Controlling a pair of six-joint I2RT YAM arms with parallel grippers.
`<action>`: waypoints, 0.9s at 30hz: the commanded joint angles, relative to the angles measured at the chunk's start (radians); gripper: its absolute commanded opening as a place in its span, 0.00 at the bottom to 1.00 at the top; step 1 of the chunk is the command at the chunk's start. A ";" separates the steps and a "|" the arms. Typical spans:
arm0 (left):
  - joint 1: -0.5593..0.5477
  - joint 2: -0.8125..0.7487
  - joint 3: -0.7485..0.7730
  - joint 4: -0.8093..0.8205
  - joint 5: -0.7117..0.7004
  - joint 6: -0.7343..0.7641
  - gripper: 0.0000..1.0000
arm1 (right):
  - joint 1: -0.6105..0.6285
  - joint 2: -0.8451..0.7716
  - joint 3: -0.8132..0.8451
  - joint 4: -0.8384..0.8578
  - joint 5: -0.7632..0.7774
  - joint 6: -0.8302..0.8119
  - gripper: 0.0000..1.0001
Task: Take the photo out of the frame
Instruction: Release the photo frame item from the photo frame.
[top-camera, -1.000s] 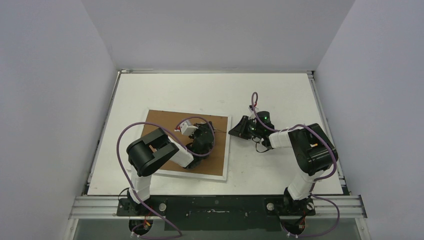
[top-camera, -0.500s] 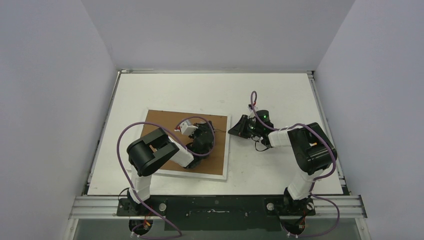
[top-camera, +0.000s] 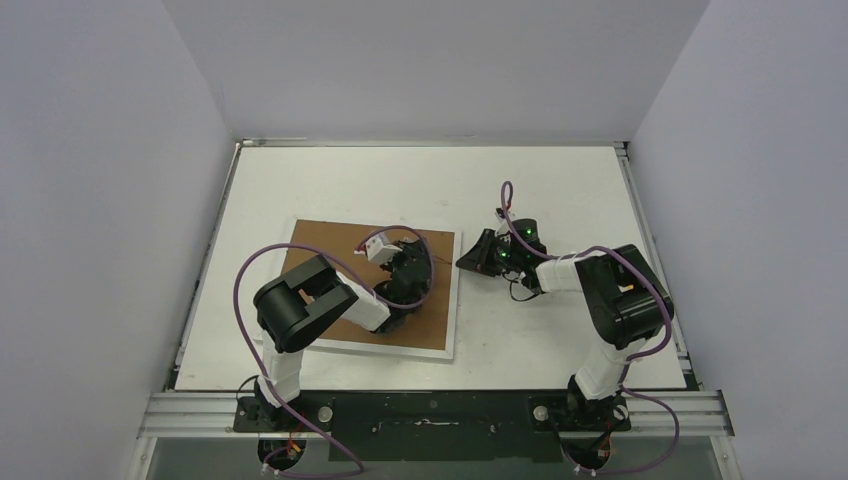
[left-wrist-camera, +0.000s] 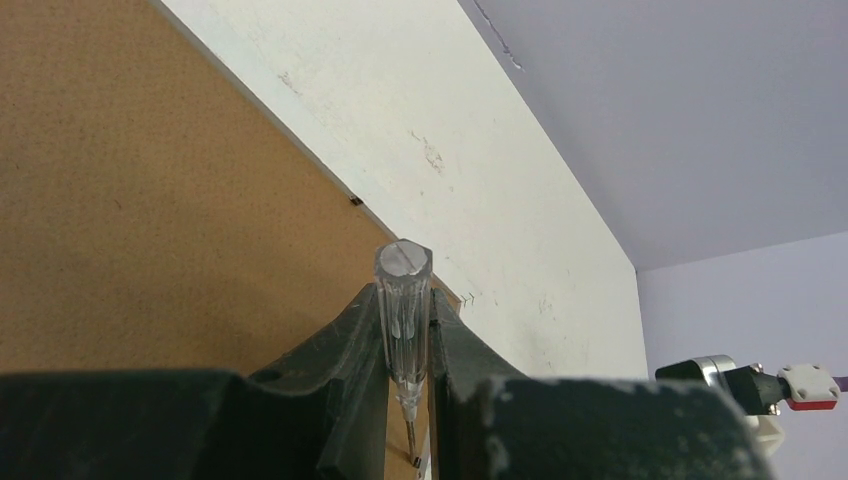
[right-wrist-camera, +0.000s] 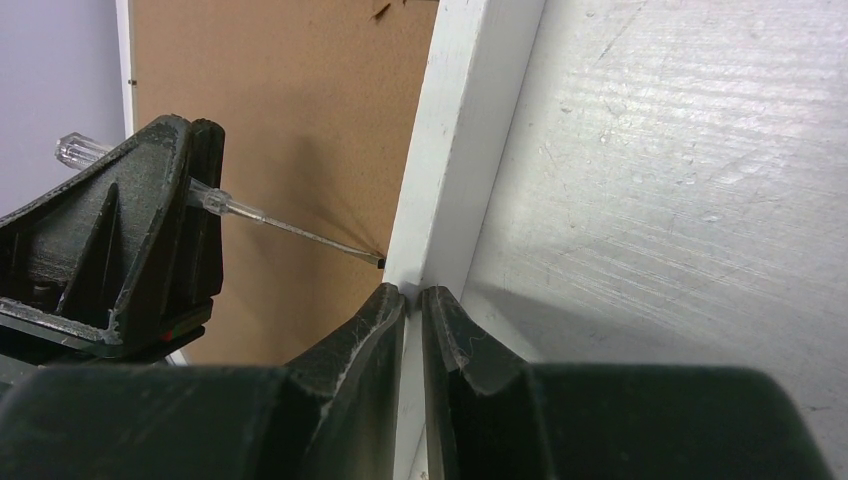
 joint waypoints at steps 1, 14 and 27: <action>-0.055 0.008 0.054 0.055 0.182 -0.007 0.00 | 0.034 0.026 0.010 0.037 -0.080 0.020 0.14; -0.054 -0.011 0.105 0.052 0.295 0.172 0.00 | -0.002 0.034 0.005 0.058 -0.171 0.065 0.13; -0.080 -0.014 0.110 0.111 0.322 0.288 0.00 | -0.035 0.076 0.026 0.047 -0.260 0.050 0.13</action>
